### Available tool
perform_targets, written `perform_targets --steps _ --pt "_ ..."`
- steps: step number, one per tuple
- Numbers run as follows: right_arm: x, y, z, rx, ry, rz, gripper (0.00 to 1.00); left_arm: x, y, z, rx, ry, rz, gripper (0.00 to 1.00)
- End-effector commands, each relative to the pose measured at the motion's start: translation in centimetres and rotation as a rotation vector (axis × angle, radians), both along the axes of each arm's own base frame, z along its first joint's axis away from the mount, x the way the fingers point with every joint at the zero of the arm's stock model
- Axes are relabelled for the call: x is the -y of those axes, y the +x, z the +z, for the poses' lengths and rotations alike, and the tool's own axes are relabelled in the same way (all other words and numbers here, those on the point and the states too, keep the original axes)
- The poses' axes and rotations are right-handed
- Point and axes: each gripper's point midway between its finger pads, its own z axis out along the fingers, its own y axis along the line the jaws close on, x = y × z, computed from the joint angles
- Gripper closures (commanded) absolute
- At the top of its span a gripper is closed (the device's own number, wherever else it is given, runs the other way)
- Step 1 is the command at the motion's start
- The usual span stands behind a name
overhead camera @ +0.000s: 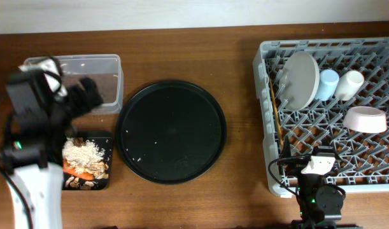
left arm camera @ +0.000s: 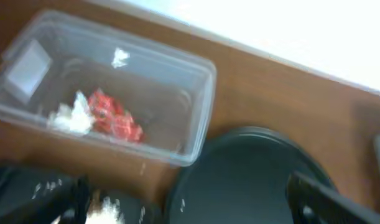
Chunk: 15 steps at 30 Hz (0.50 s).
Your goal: Sort waste into correct bins and load items into the dishwasher rack
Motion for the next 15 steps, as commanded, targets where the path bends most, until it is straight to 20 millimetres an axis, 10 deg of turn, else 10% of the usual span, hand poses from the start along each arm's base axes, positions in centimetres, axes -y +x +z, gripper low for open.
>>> perform_targets --steps 1,11,15 --pt "0.1 0.0 -0.3 -0.003 -0.002 -0.001 0.01 2.6 -3.3 -3.4 0.075 0.061 -0.139 0.01" --pt "0.1 0.0 -0.3 -0.003 -0.002 -0.001 0.01 5.3 -7.8 -14.2 0.308 0.140 -0.296 0.01" --pt "0.1 0.0 -0.3 -0.003 -0.002 -0.001 0.01 5.5 -8.5 -15.3 0.394 0.165 -0.295 0.01"
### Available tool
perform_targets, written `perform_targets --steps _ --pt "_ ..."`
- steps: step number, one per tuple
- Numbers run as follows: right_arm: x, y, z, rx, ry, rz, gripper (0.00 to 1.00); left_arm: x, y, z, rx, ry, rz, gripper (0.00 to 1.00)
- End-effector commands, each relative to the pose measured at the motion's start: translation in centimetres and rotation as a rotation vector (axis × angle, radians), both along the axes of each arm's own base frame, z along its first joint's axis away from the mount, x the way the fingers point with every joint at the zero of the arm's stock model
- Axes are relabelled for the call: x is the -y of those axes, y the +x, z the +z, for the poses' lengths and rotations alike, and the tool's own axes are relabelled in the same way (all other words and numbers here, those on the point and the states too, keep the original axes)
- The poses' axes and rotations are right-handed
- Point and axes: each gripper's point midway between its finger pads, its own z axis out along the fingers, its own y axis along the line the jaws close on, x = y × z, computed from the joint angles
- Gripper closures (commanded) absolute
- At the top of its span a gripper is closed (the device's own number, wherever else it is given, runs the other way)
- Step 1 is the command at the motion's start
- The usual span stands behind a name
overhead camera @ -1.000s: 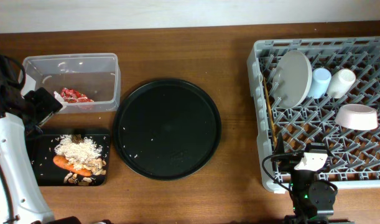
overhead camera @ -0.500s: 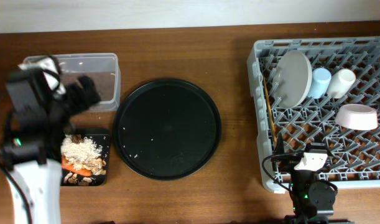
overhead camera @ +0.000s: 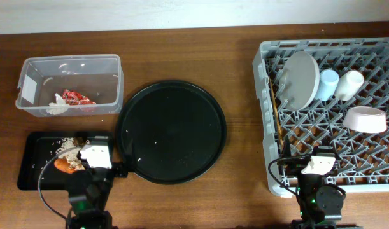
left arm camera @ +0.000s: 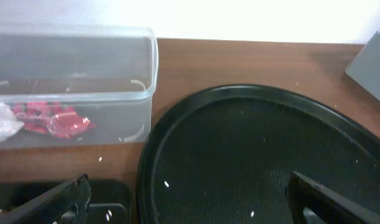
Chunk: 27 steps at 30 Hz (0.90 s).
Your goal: Sort waste into correct bins and load items into the dishwasher rack
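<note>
The clear plastic bin point(overhead camera: 70, 86) at the back left holds a red wrapper point(left arm camera: 53, 119) and white crumpled waste point(overhead camera: 57, 107). In front of it a black rectangular tray point(overhead camera: 35, 166) carries food scraps point(overhead camera: 70, 152). A round black tray point(overhead camera: 172, 130) lies in the middle, bare but for crumbs. My left gripper point(left arm camera: 190, 208) is open and empty, low at the front, one finger over each black tray. My right arm point(overhead camera: 318, 191) rests at the front right by the grey dishwasher rack point(overhead camera: 267, 114); its jaws do not show clearly.
The rack holds a grey plate point(overhead camera: 300, 79), a blue cup point(overhead camera: 328, 84), a white cup point(overhead camera: 349, 84), a white bowl point(overhead camera: 365, 119) and chopsticks point(overhead camera: 275, 111) along its left side. Bare brown table point(overhead camera: 239, 159) lies between the round tray and the rack.
My left arm was stretched out by the clear bin, its camera looking down on the red wrapper inside. Now it is drawn back to the table's front edge, gripper still open. The right arm has not moved.
</note>
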Motion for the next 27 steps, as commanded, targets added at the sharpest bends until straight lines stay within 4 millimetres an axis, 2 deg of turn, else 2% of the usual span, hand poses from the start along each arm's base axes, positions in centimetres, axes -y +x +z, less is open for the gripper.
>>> perform_targets --steps 1,4,6,10,14,27 --pt "0.1 0.0 -0.3 -0.004 -0.002 -0.001 0.01 0.5 -1.0 -0.7 0.065 0.019 -0.024 0.01" --pt "0.1 0.0 -0.3 -0.004 -0.002 -0.001 0.01 0.8 -1.5 -0.6 0.115 0.027 -0.030 0.01" --pt "0.1 0.0 -0.3 -0.004 -0.002 -0.002 0.01 1.6 -1.7 0.4 0.160 0.037 -0.055 0.01" --pt "0.1 0.0 -0.3 -0.004 -0.002 -0.002 0.01 1.1 -2.3 -0.2 0.137 0.054 -0.008 0.01" --pt "0.1 0.0 -0.3 -0.004 -0.002 -0.001 0.01 1.2 -2.7 2.1 0.238 0.057 -0.008 0.01" --pt "0.1 0.0 -0.3 -0.004 -0.002 -0.001 0.01 1.2 -2.7 2.1 0.241 0.057 -0.006 0.01"
